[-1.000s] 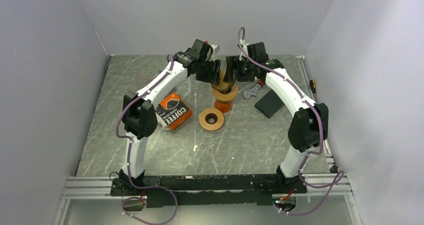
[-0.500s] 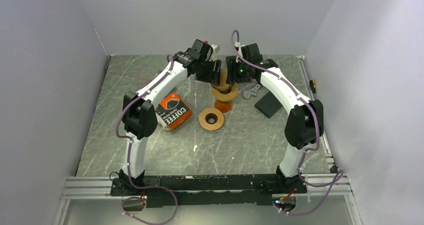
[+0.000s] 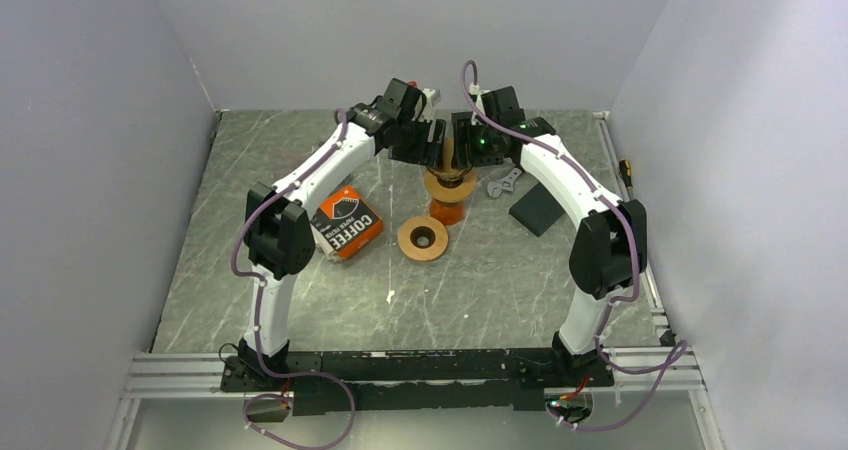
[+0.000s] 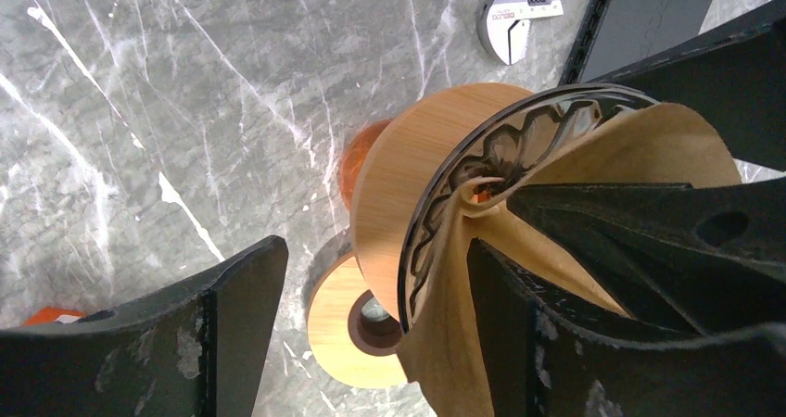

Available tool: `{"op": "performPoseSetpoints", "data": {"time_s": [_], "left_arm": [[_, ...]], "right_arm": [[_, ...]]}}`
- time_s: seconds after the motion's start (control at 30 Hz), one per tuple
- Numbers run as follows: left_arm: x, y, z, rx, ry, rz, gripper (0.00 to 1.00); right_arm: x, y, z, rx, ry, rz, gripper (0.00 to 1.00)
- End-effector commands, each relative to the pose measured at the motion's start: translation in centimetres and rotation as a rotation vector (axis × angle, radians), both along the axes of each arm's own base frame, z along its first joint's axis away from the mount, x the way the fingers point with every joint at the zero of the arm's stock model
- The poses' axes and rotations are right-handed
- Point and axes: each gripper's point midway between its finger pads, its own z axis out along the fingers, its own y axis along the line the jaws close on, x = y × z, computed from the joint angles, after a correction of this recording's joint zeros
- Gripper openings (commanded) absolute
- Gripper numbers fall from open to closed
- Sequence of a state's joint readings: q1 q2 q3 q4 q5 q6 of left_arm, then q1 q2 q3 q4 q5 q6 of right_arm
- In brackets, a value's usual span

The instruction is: Place the coffee filter in the dripper

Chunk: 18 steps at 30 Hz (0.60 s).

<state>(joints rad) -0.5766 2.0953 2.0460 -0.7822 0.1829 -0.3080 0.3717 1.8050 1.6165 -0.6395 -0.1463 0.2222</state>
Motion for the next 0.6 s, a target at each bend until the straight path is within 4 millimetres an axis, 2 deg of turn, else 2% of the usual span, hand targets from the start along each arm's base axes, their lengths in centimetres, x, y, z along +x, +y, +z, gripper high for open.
{"op": "performPoseSetpoints", "data": {"time_s": [0.0, 0.27, 0.57], "left_arm": [[-0.2, -0.3, 4.9, -0.074, -0.101, -0.011, 0.79], [-1.2, 0.1, 8.4, -0.122, -0.142, -0.001, 0.82], [-1.8, 1.1, 10.3, -0.122, -0.169, 0.018, 0.84]], "right_arm": [[0.5, 0.5, 5.5, 0.069, -0.112, 0.012, 0.64], [0.1, 0.4, 8.8, 0.116, -0.169, 0.002, 0.68], [-0.3, 0.0, 10.0, 0.148, -0.174, -0.006, 0.68]]}}
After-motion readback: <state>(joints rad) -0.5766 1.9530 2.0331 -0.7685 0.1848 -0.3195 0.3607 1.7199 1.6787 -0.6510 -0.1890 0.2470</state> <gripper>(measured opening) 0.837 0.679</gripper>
